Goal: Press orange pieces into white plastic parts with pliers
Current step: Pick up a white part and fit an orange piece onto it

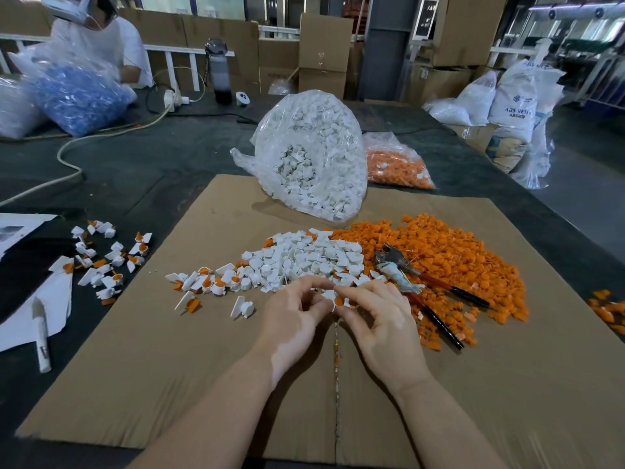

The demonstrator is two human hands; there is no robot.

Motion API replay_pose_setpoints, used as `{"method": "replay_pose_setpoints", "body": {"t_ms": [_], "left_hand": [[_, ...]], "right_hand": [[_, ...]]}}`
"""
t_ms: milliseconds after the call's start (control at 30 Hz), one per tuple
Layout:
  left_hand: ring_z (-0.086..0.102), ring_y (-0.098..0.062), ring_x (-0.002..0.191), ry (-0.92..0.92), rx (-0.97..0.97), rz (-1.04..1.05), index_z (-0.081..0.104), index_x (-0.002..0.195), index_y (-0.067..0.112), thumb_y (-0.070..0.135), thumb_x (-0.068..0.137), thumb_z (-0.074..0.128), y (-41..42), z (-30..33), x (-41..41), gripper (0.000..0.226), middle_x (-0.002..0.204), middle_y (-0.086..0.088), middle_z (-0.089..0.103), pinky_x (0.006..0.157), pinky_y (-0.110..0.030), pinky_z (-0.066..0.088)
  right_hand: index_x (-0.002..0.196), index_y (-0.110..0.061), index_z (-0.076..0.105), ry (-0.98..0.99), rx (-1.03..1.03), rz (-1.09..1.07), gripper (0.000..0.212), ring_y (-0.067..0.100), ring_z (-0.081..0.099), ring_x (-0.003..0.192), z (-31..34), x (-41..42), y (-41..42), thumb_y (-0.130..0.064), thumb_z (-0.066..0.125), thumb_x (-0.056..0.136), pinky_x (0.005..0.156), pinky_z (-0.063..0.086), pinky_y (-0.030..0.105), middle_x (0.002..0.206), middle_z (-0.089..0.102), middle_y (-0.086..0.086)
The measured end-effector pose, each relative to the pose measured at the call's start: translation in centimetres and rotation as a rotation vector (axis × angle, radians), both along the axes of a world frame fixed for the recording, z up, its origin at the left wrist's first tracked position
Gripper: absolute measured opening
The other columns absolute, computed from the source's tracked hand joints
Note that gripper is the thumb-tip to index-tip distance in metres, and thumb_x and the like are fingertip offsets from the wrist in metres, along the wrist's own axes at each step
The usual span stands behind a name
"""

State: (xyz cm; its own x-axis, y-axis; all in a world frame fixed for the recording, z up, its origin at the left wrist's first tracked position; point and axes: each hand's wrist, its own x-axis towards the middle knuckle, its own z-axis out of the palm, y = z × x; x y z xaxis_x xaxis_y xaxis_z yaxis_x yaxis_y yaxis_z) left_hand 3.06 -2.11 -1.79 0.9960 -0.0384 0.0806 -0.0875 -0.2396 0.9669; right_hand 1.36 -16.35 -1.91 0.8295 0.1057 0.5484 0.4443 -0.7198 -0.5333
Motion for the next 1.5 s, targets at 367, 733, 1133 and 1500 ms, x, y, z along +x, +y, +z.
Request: {"method": "replay_pose_setpoints", "body": {"t_ms": [367, 733, 1133, 1500], "left_hand": [[0.050, -0.005, 0.061, -0.011, 0.066, -0.006, 0.063, 0.087, 0.034, 0.011, 0.086, 0.063, 0.0, 0.0, 0.0, 0.023, 0.068, 0.001, 0.059, 0.055, -0.010, 0.037], [0.045, -0.001, 0.051, -0.012, 0.018, -0.007, 0.066, 0.091, 0.022, 0.011, 0.083, 0.067, -0.3, -0.2, 0.2, 0.013, 0.056, 0.008, 0.051, 0.054, -0.015, 0.034], [0.048, 0.003, 0.053, -0.020, 0.009, -0.011, 0.067, 0.089, 0.023, 0.012, 0.082, 0.069, 0.0, -0.3, 0.2, 0.013, 0.057, 0.012, 0.051, 0.054, -0.008, 0.034], [0.053, -0.001, 0.057, 0.051, -0.085, 0.021, 0.066, 0.090, 0.021, 0.015, 0.081, 0.070, -0.1, 0.1, 1.1, 0.011, 0.053, 0.013, 0.055, 0.061, -0.011, 0.041]], "right_hand": [[0.095, -0.016, 0.073, 0.001, -0.024, -0.015, 0.018, 0.019, 0.053, 0.082, 0.1, 0.0, 0.0, -0.014, 0.073, 0.077, 0.072, 0.044, 0.041, 0.081, 0.060, 0.000], [0.092, -0.014, 0.073, 0.000, -0.020, -0.019, 0.016, 0.021, 0.054, 0.081, 0.3, 0.1, 0.1, -0.013, 0.074, 0.076, 0.071, 0.044, 0.043, 0.080, 0.060, 0.001], [0.094, -0.015, 0.072, -0.010, -0.045, -0.013, 0.019, 0.020, 0.054, 0.081, 0.3, 0.1, 0.1, -0.016, 0.075, 0.075, 0.071, 0.045, 0.042, 0.081, 0.061, 0.000], [0.142, -0.018, 0.032, 0.556, -0.284, -0.675, 0.059, 0.025, 0.025, 0.136, 2.5, 2.0, -5.2, -0.043, 0.046, 0.090, 0.111, 0.008, 0.052, 0.147, 0.033, 0.006]]}}
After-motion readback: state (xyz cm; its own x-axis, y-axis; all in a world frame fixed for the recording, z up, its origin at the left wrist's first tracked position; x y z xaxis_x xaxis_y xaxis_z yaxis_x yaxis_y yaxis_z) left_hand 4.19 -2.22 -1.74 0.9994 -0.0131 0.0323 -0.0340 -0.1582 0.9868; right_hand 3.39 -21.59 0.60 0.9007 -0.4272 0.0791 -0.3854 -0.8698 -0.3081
